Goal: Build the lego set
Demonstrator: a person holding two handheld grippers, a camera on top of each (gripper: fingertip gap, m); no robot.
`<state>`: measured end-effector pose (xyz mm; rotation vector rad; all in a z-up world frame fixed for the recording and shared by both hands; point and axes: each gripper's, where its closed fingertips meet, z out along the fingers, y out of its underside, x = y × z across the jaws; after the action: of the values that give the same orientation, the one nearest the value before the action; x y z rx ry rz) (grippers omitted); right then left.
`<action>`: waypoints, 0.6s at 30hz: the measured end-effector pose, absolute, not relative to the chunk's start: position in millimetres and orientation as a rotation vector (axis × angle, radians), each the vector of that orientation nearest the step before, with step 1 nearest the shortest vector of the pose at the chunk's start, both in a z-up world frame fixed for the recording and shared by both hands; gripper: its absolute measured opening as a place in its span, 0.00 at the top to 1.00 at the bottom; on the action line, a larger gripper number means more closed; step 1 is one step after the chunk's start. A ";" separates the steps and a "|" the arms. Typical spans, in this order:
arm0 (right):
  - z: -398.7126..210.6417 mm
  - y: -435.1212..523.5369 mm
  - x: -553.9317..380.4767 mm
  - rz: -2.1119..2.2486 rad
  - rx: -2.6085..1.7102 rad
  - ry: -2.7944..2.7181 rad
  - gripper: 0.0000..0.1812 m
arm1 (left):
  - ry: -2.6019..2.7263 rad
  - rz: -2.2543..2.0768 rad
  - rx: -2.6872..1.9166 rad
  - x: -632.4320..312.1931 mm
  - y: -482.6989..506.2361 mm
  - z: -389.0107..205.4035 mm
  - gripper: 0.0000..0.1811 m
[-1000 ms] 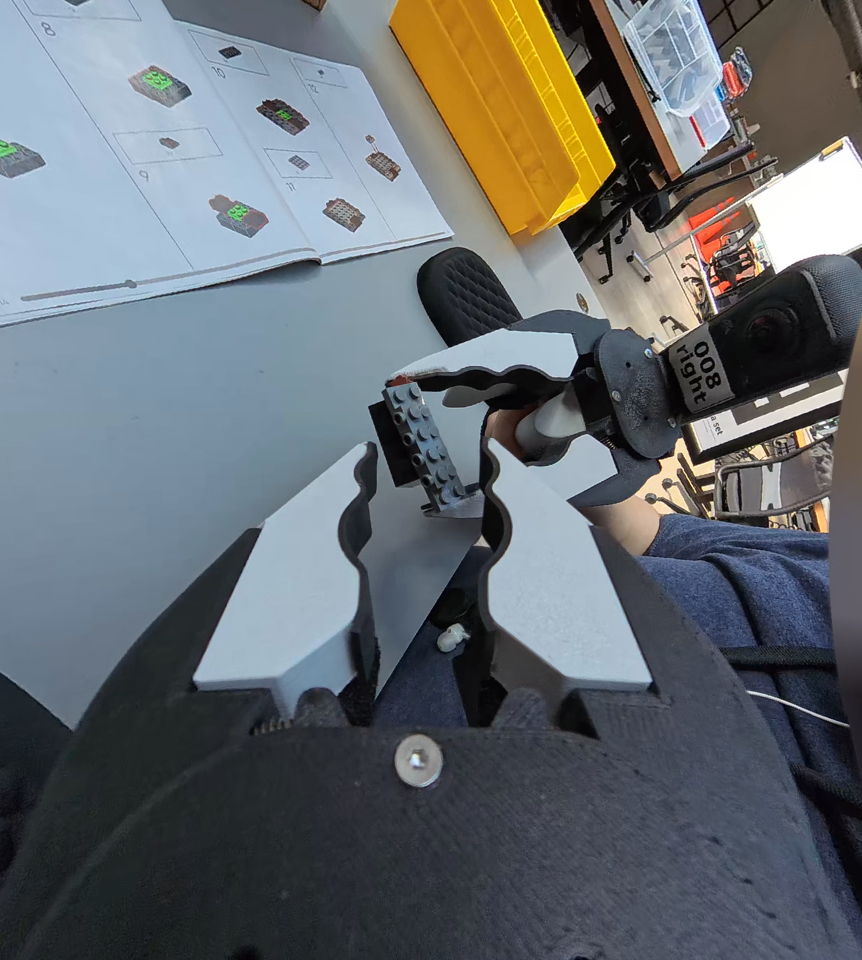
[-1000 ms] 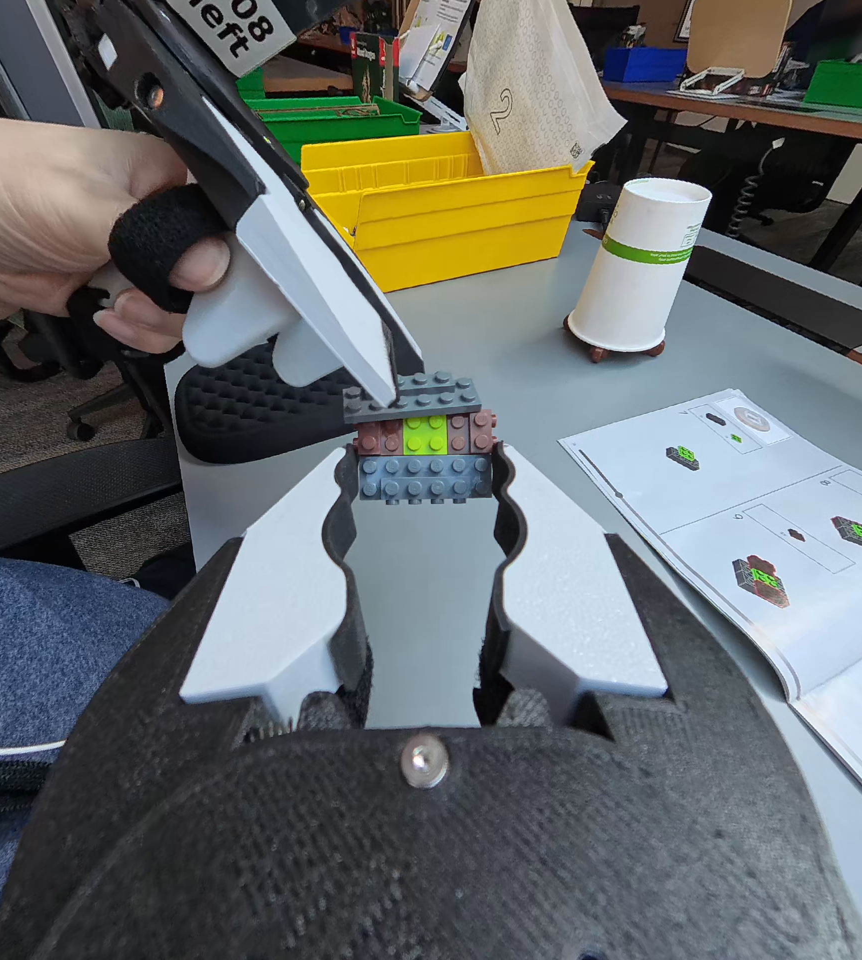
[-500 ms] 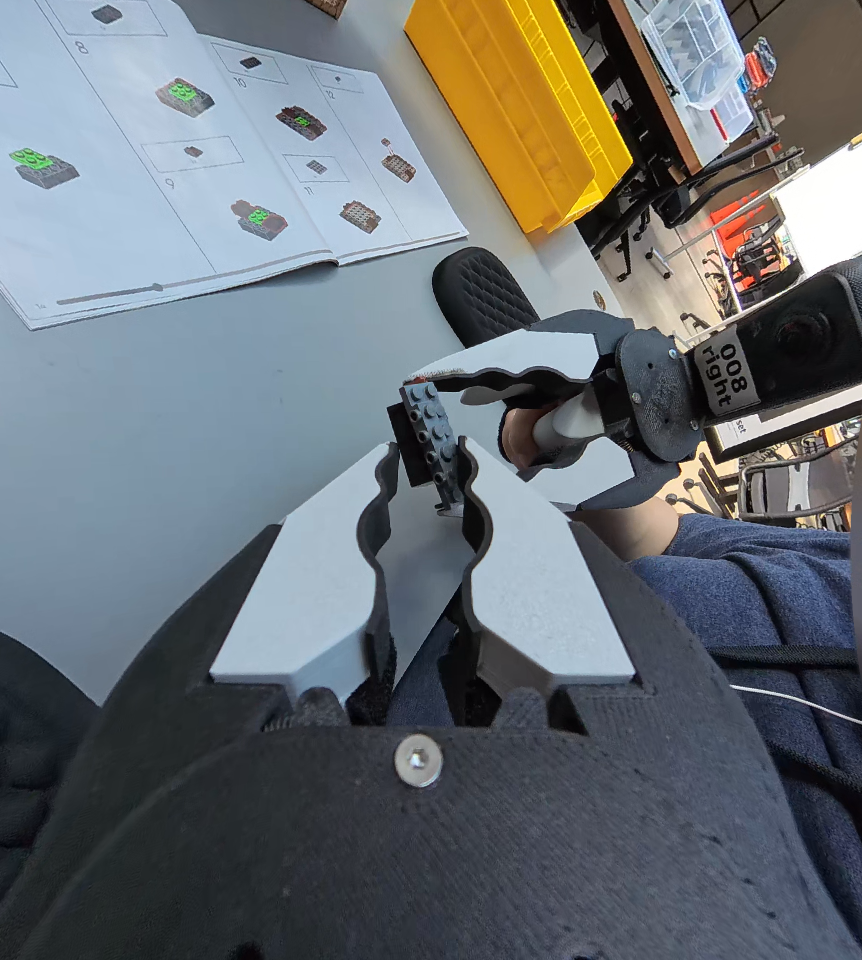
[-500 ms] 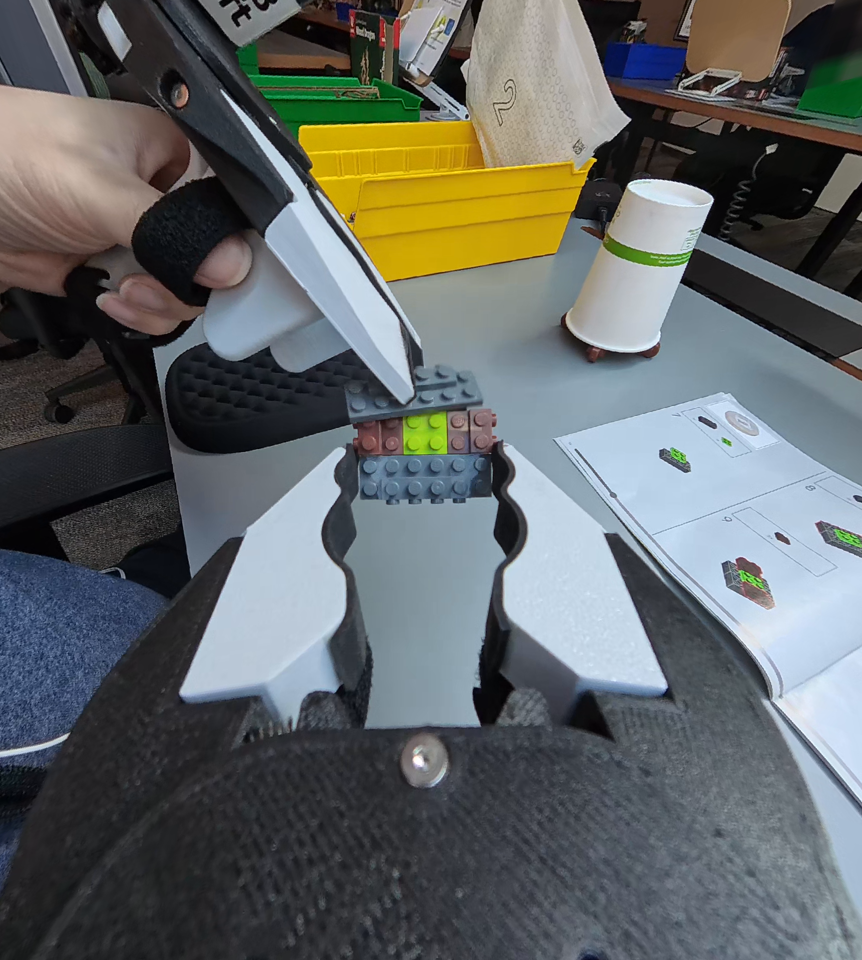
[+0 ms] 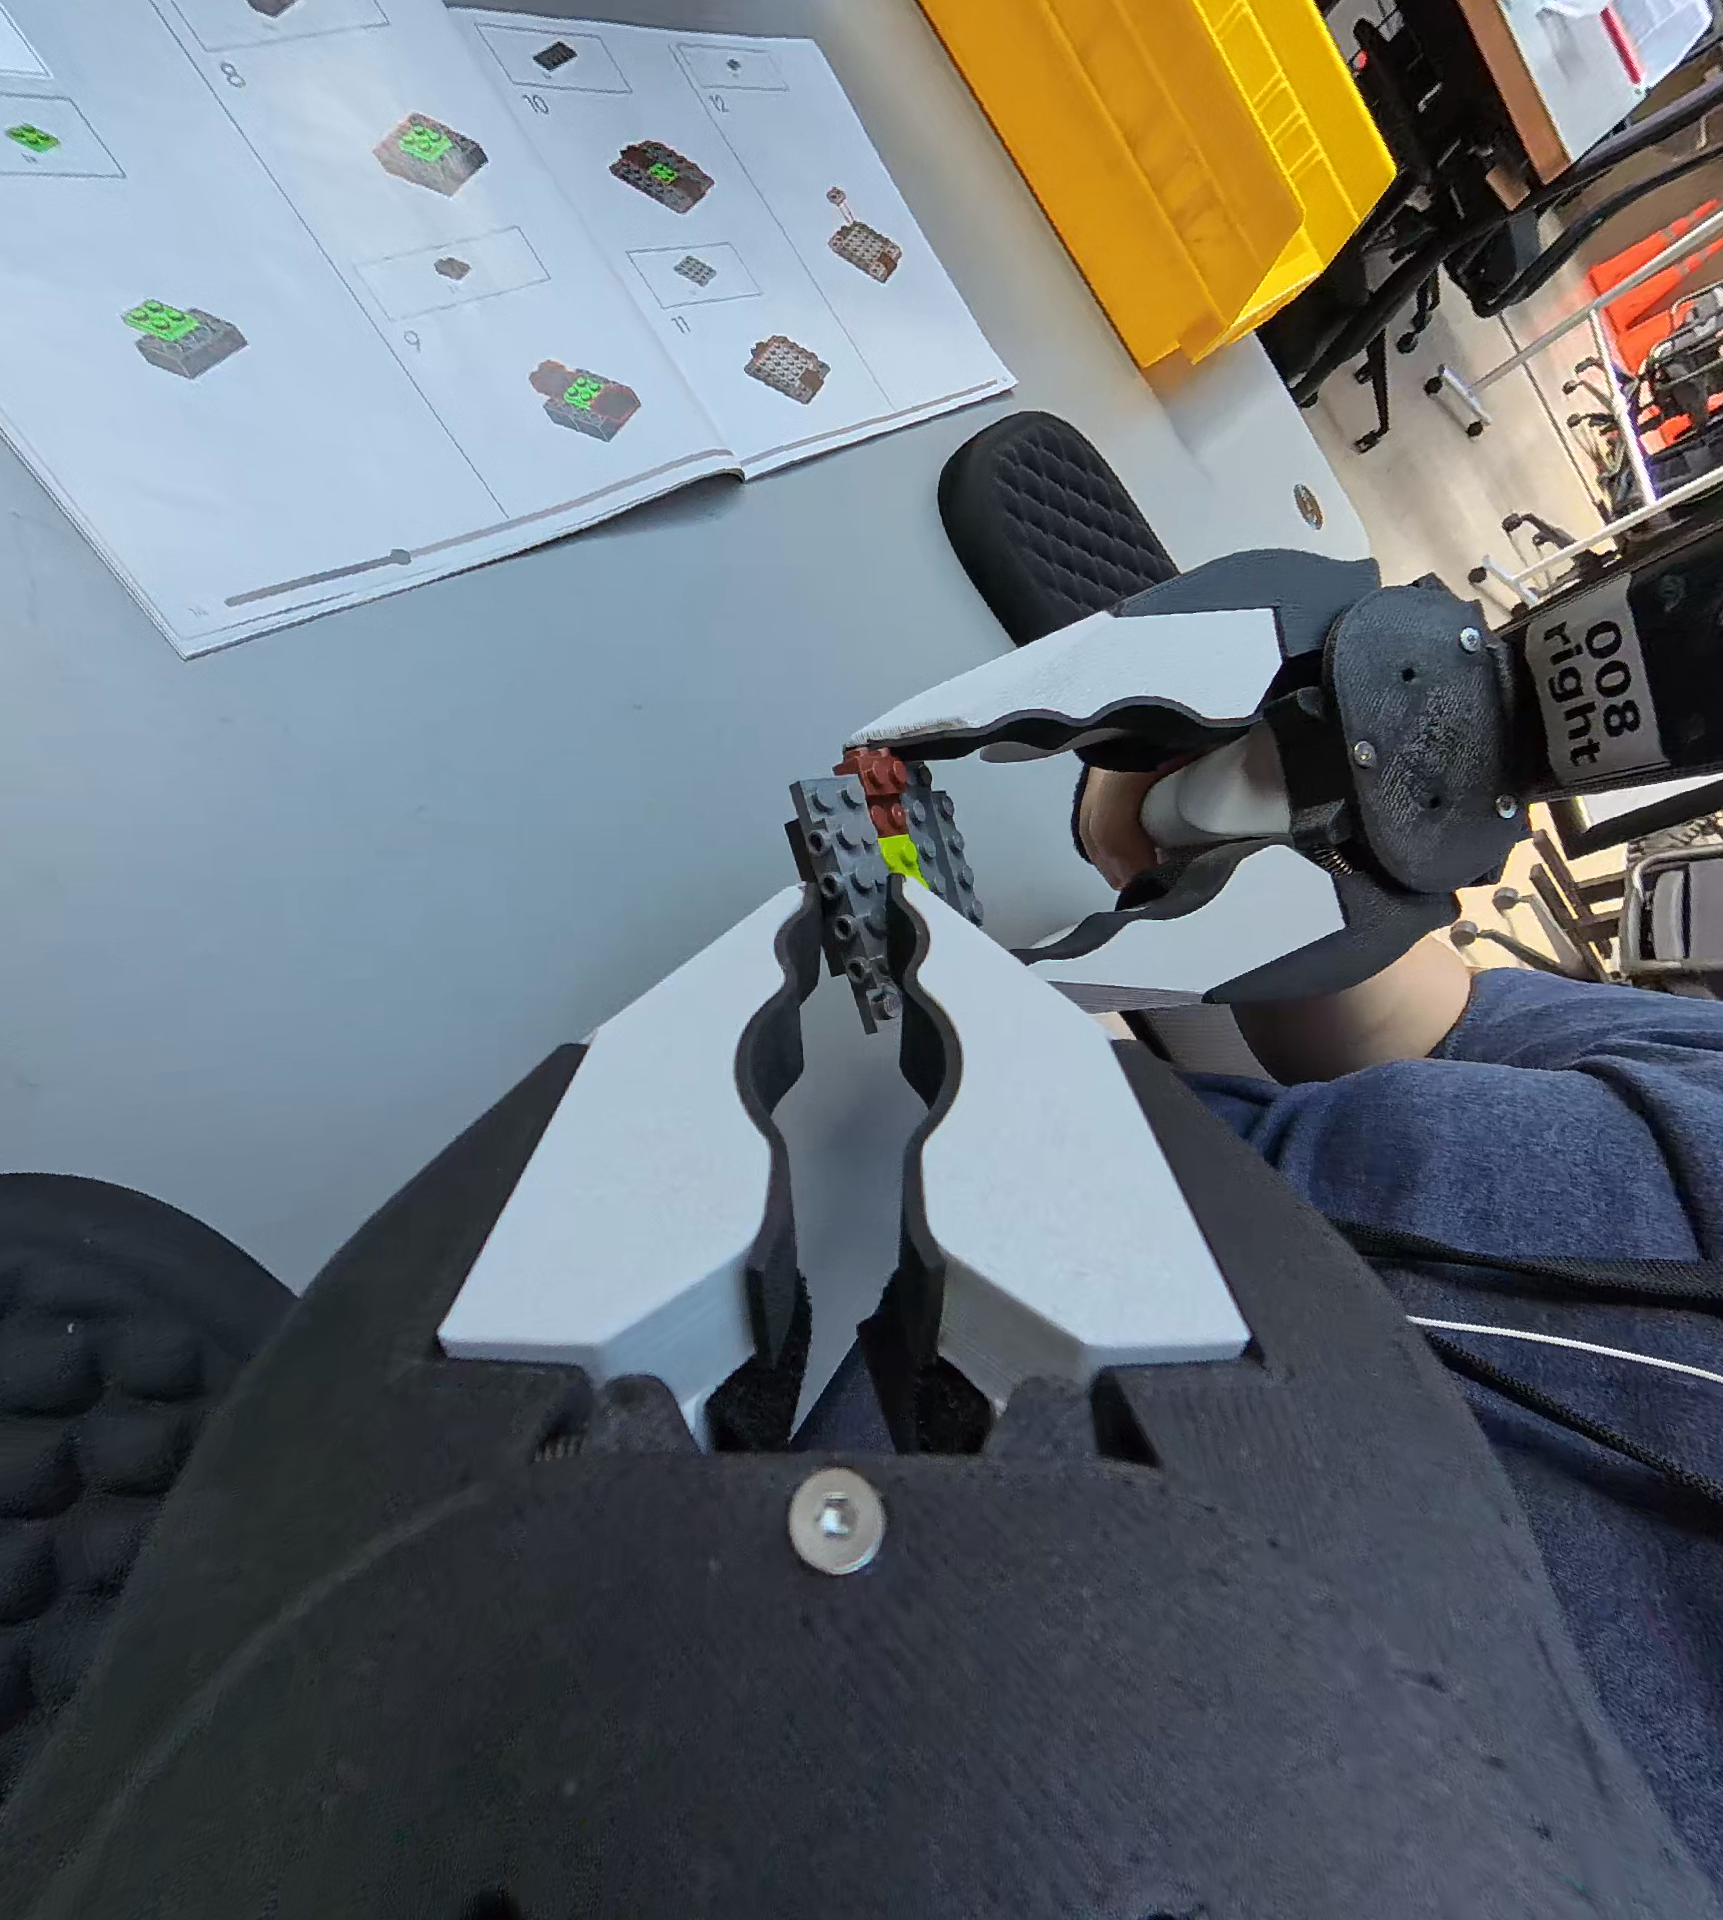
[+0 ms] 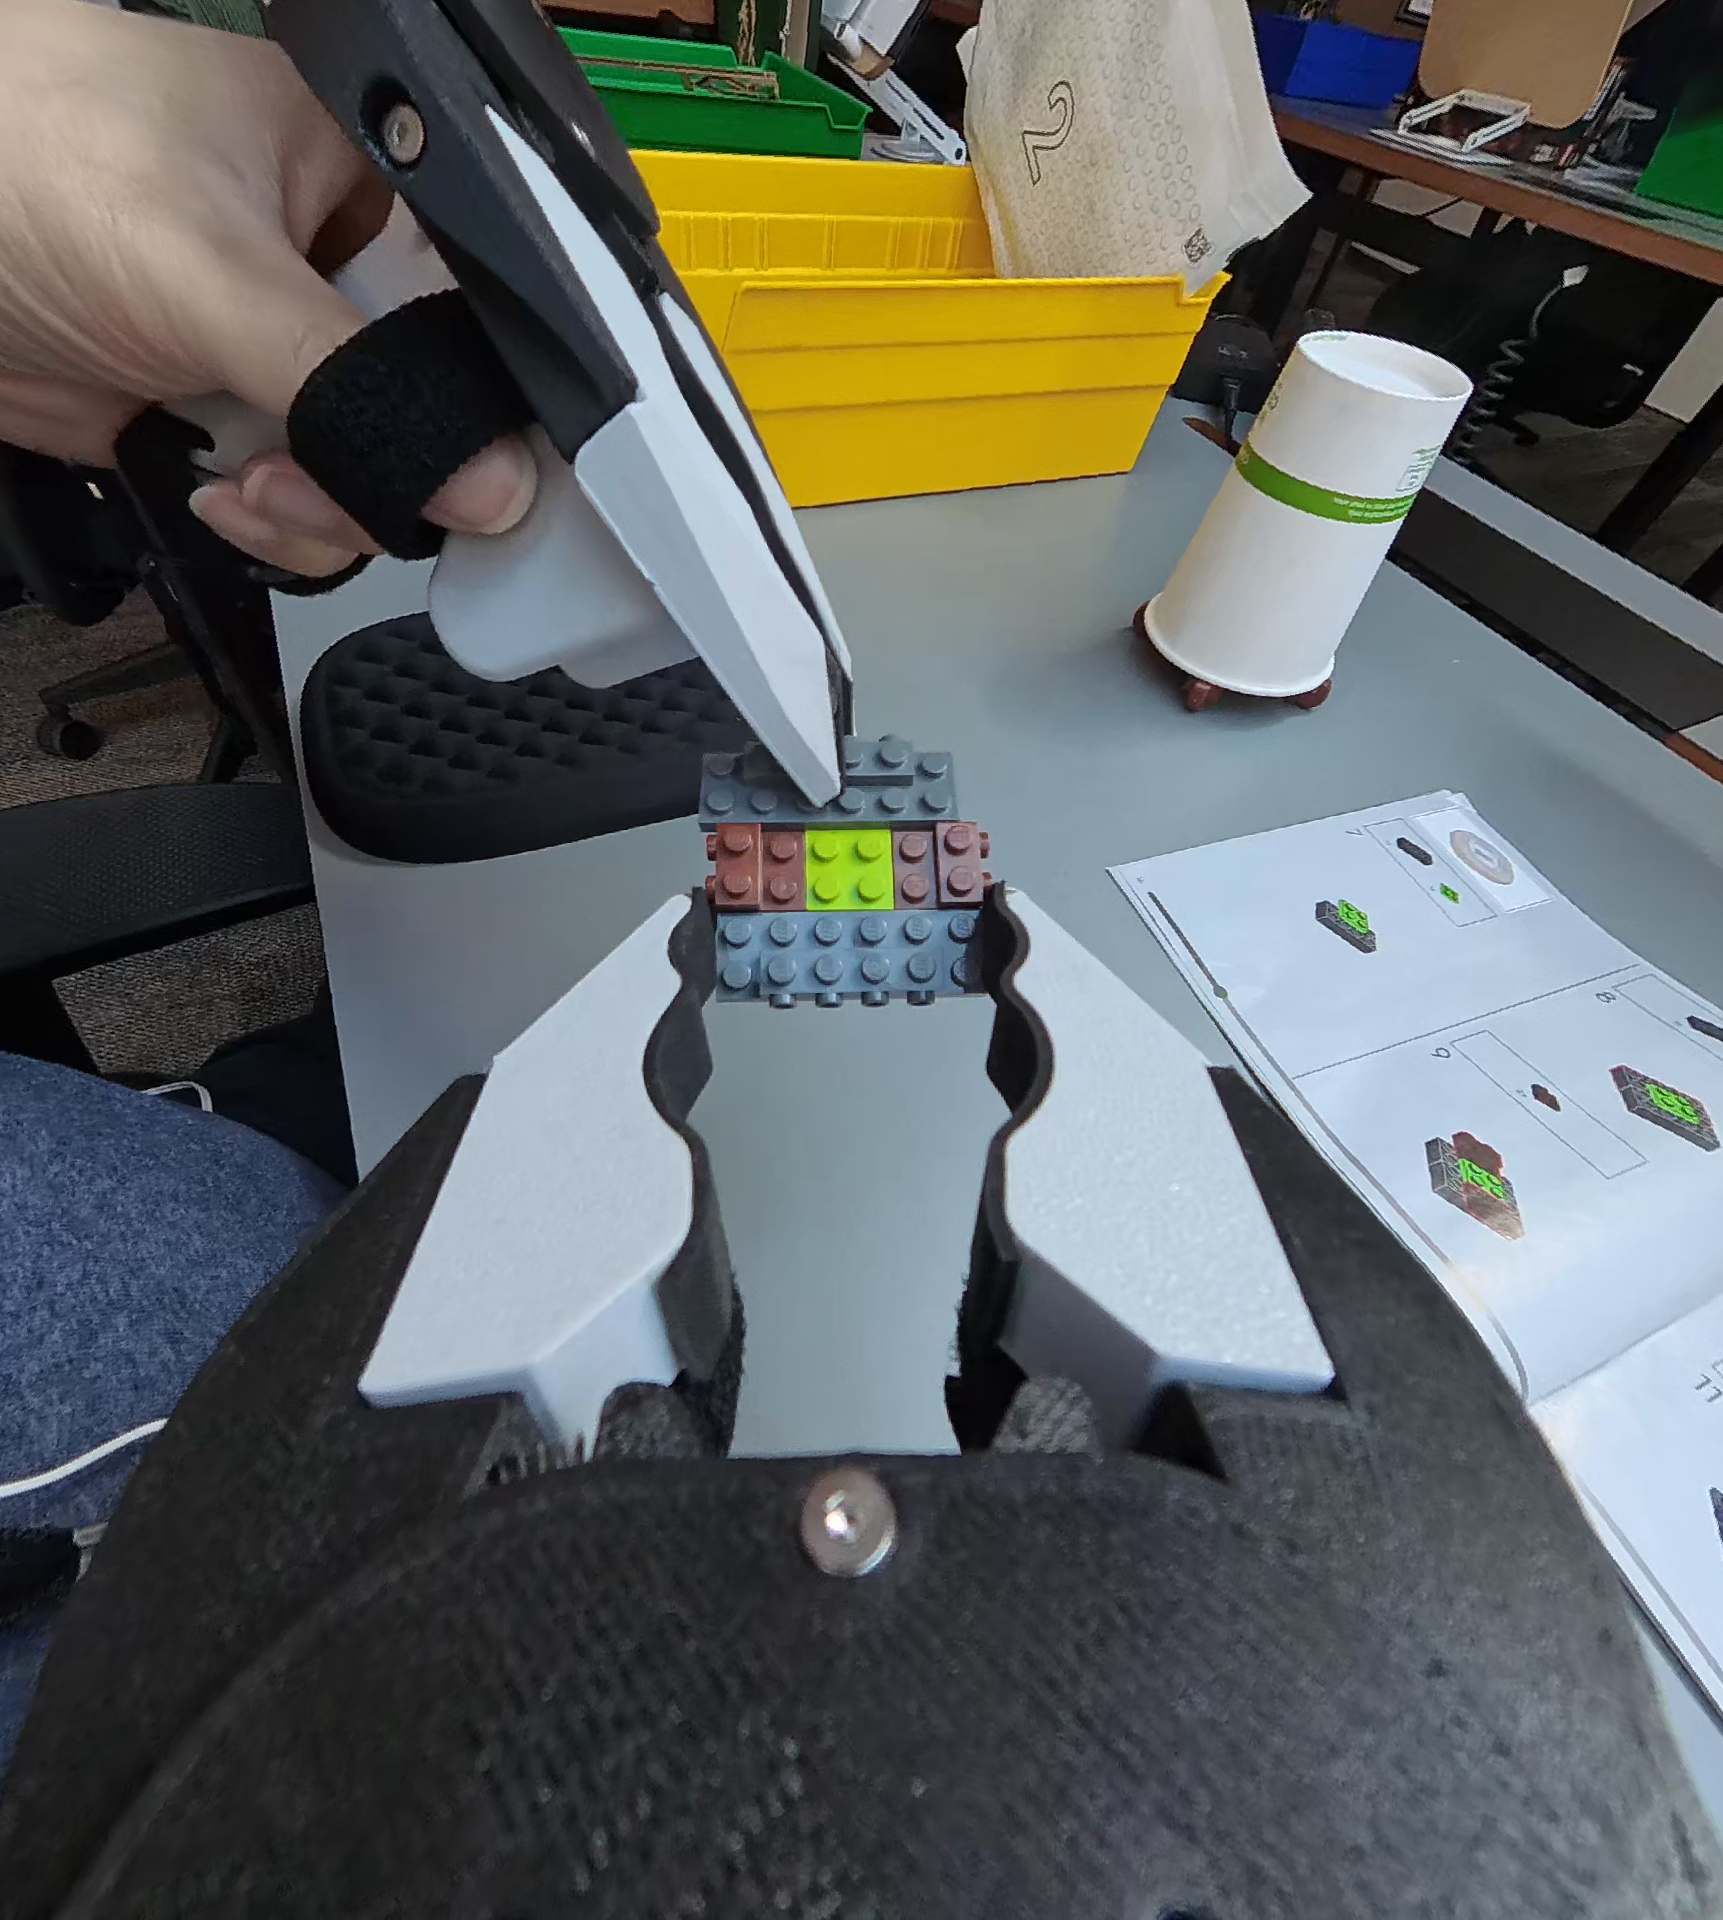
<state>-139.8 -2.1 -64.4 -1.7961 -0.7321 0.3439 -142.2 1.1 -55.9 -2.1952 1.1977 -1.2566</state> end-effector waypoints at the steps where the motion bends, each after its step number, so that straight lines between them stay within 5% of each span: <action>1: -64.1 -1.8 -139.4 0.343 -1.792 -0.731 0.72 | 1.178 -1.288 -2.201 -142.0 1.3 -55.8 0.95; 18: -69.4 3.6 -139.6 0.267 -1.769 -0.739 0.72 | 1.021 -1.437 -2.206 -139.2 9.5 -62.2 0.95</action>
<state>-139.6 3.6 -69.4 -1.7691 -0.7394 0.2673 -139.2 9.5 -62.2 -2.2059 1.0210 -1.4374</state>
